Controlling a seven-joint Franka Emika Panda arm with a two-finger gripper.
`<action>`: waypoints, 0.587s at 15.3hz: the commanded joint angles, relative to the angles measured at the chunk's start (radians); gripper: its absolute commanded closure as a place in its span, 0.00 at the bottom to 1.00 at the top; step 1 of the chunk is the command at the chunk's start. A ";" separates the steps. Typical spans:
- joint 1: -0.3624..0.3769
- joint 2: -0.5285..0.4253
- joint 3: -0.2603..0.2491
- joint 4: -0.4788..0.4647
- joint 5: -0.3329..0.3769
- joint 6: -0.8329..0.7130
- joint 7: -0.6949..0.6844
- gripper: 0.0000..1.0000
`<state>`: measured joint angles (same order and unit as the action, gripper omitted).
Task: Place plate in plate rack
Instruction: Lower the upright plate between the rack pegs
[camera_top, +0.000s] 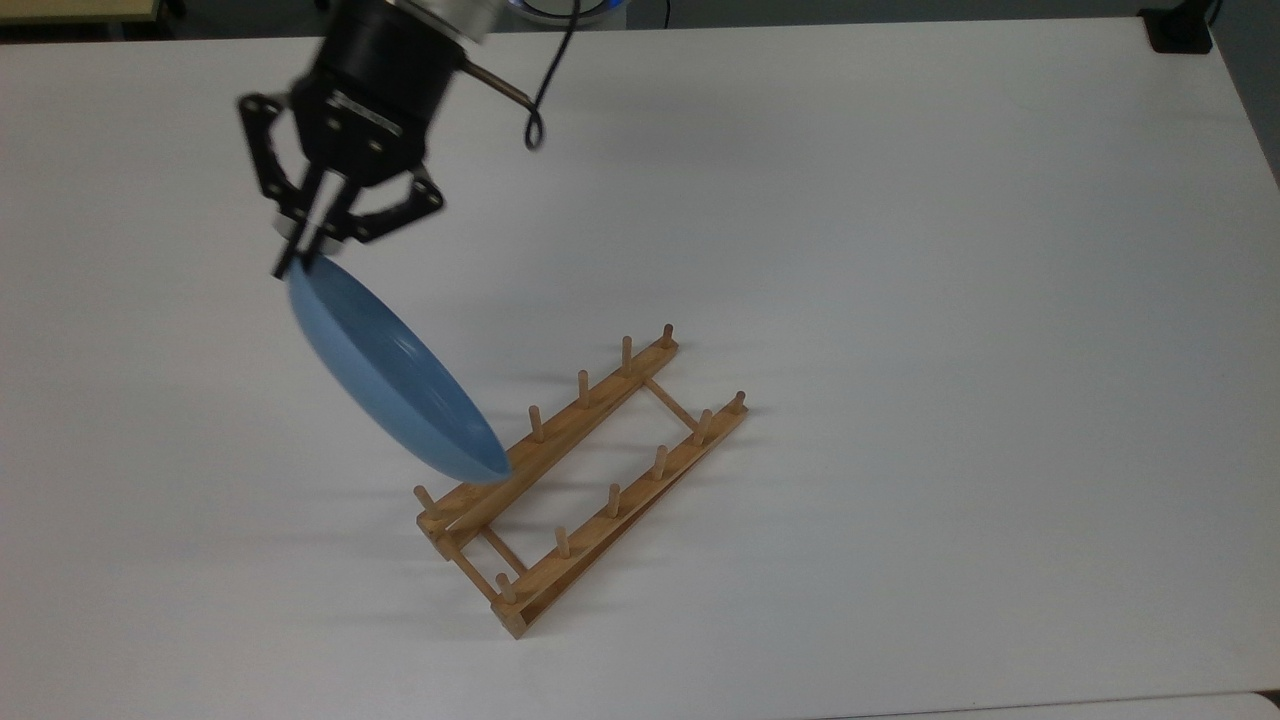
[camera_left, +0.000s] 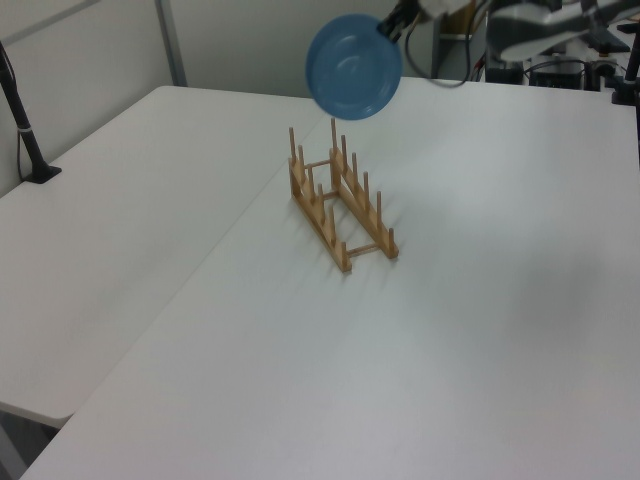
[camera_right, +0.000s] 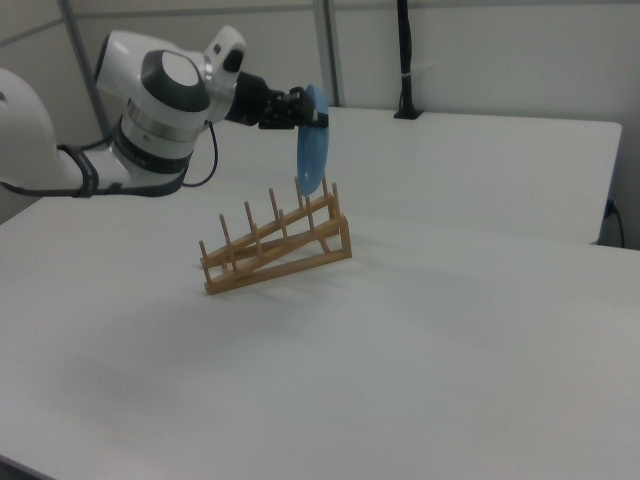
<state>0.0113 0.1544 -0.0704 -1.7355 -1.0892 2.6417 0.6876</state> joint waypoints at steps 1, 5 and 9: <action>0.025 0.024 0.032 -0.004 -0.268 0.011 0.272 1.00; 0.030 0.037 0.079 -0.001 -0.336 -0.025 0.316 1.00; 0.045 0.060 0.083 0.001 -0.406 -0.028 0.316 1.00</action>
<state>0.0425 0.2024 0.0107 -1.7357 -1.4317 2.6395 0.9731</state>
